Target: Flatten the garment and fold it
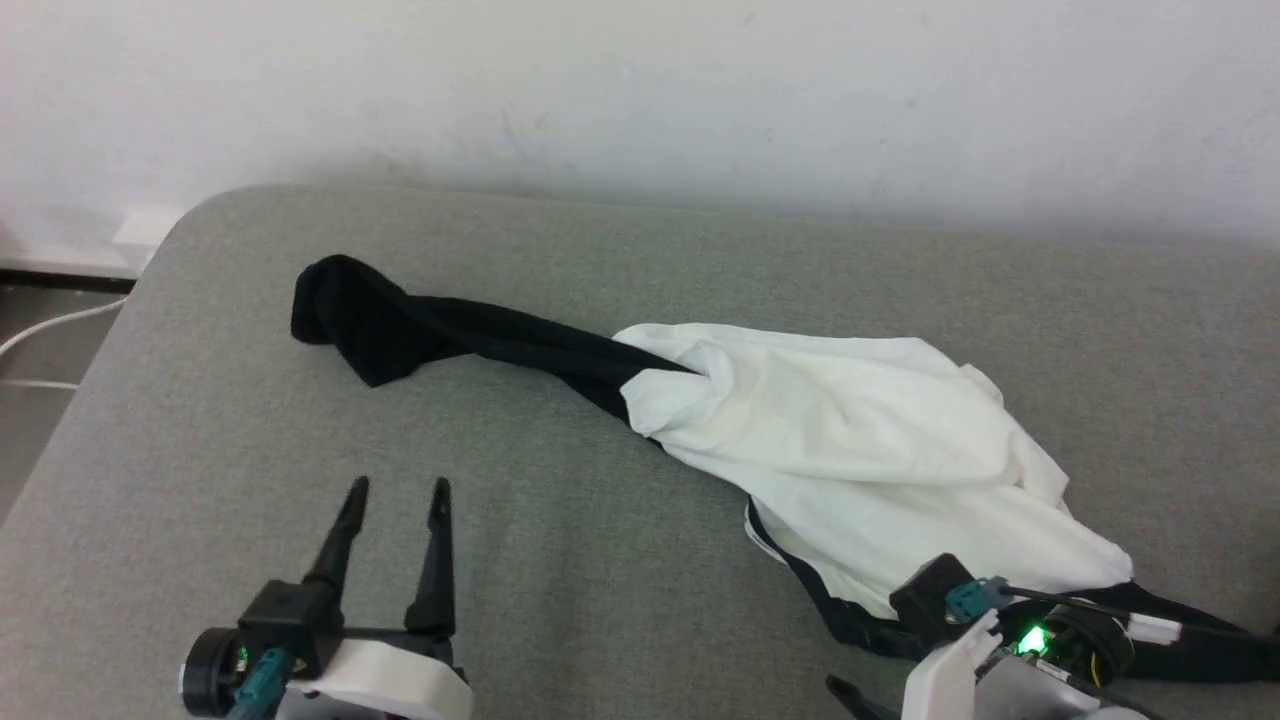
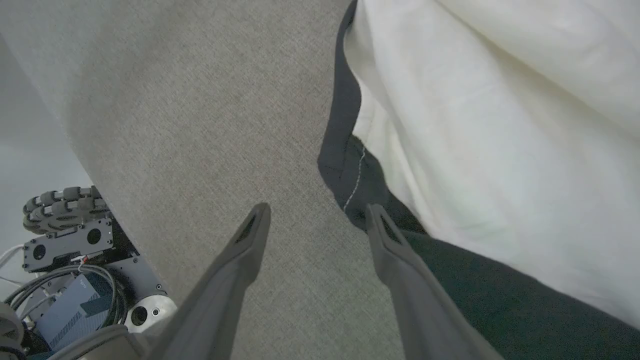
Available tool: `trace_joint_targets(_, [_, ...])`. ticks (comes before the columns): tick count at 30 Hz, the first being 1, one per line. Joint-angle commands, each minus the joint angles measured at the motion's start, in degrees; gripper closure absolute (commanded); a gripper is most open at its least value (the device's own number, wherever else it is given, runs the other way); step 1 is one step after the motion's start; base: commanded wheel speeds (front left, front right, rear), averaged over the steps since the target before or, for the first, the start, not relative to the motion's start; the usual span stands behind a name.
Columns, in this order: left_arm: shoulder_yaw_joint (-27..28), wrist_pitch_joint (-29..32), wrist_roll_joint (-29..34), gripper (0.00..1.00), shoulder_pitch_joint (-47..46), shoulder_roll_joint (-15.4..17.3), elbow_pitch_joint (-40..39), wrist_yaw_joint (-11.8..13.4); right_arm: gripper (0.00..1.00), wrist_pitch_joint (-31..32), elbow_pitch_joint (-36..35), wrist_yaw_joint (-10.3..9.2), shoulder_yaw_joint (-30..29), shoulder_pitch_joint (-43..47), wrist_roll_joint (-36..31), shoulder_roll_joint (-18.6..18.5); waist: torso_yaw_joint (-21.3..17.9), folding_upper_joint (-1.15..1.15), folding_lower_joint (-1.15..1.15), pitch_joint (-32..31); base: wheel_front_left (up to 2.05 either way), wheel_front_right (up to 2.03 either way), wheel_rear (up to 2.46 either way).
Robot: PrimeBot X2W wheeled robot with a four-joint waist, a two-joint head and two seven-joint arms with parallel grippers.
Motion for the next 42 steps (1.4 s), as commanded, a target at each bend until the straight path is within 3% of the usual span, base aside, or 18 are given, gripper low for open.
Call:
trace_joint_targets(1, [-0.69, -0.27, 0.48, 0.0, -0.12, -0.49, 0.43, -0.61, 0.0, -0.11, 2.39, -0.05, 1.64, -2.34, -0.74, -0.7, 2.03, -0.01, 0.0, 1.15, 0.0, 0.0, 0.0])
trace_joint_targets(11, [-1.69, -0.27, 0.87, 0.0, -1.97, -1.39, 2.18, -1.23, 0.0, -4.36, 17.17, -0.05, 6.38, -8.29, -5.07, -0.02, 4.85, -0.01, 0.0, 2.22, 0.0, 0.0, 0.0])
trace_joint_targets(12, [-1.62, -0.27, 0.82, 0.0, -1.9, -1.46, 2.34, -1.22, 0.12, -4.53, 18.25, -0.05, 6.95, -8.45, -4.72, 0.2, 4.75, -0.01, 0.0, 2.19, 0.0, 0.0, 0.0])
trace_joint_targets(13, [-1.53, -0.27, 0.74, 0.0, -1.75, -1.49, 2.55, -1.19, 0.85, -4.65, 19.04, -0.05, 7.62, -8.53, -4.16, 0.4, 4.46, -0.01, 0.0, 2.01, 0.0, 0.0, 0.0])
trace_joint_targets(14, [-1.42, -0.27, 0.67, 0.0, -1.55, -1.5, 2.79, -1.15, 1.0, -4.56, 19.44, -0.05, 8.52, -8.45, -3.28, 0.47, 4.03, -0.01, 0.0, 1.73, 0.0, 0.0, 0.0])
trace_joint_targets(19, [-0.74, -0.27, 0.05, 0.0, -0.22, -1.47, 3.95, -1.06, 1.0, -3.05, 15.89, -0.05, 11.81, -7.54, 2.54, -2.13, -0.06, -0.01, 0.0, -0.34, 0.0, 0.0, 0.0])
trace_joint_targets(24, [-0.83, -0.27, -0.35, 0.0, 0.81, -1.51, 5.72, -1.38, 1.0, 2.06, 5.43, -0.05, 13.82, -4.07, 11.34, -10.02, -4.61, -0.01, 0.0, -3.08, 0.0, 0.0, 0.0])
trace_joint_targets(30, [-0.91, -0.27, -0.95, 0.0, 0.85, -1.75, 7.99, -2.33, 1.0, 13.15, -5.94, -0.05, 9.72, 5.42, 21.87, -19.5, -8.13, -0.01, 0.0, -4.91, 0.0, 0.0, 0.0])
trace_joint_targets(33, [-1.13, -0.27, -0.82, 0.0, 0.56, -2.02, 8.66, -2.61, 1.0, 16.54, -8.94, -0.05, 6.52, 9.66, 23.54, -21.47, -8.94, -0.01, 0.0, -4.93, 0.0, 0.0, 0.0])
trace_joint_targets(36, [-1.58, -0.27, -0.61, 0.0, 0.11, -2.01, 9.2, -3.15, 1.0, 15.89, -10.12, -0.05, 3.34, 11.41, 22.72, -20.17, -9.41, -0.01, 0.0, -4.53, 0.0, 0.0, 0.0])
trace_joint_targets(37, [-1.76, -0.27, -0.54, 0.0, -0.12, -1.98, 9.33, -3.33, 0.07, 14.29, -10.54, -0.05, 2.05, 11.21, 21.83, -19.04, -9.55, -0.01, 0.0, -4.29, 0.0, 0.0, 0.0])
trace_joint_targets(38, [-1.99, -0.27, -0.46, 0.0, -0.44, -1.91, 9.47, -3.54, 0.0, 12.96, -10.89, -0.05, 1.08, 10.97, 21.16, -17.98, -9.67, -0.01, 0.0, -4.04, 0.0, 0.0, 0.0])
trace_joint_targets(42, [-2.79, 0.78, -0.48, 0.0, -2.32, -1.22, 9.59, -4.75, 0.0, 8.45, -12.21, -0.05, -4.13, 8.97, 20.26, -14.57, -10.39, -0.01, 0.0, -2.92, 0.0, 0.0, 0.0])
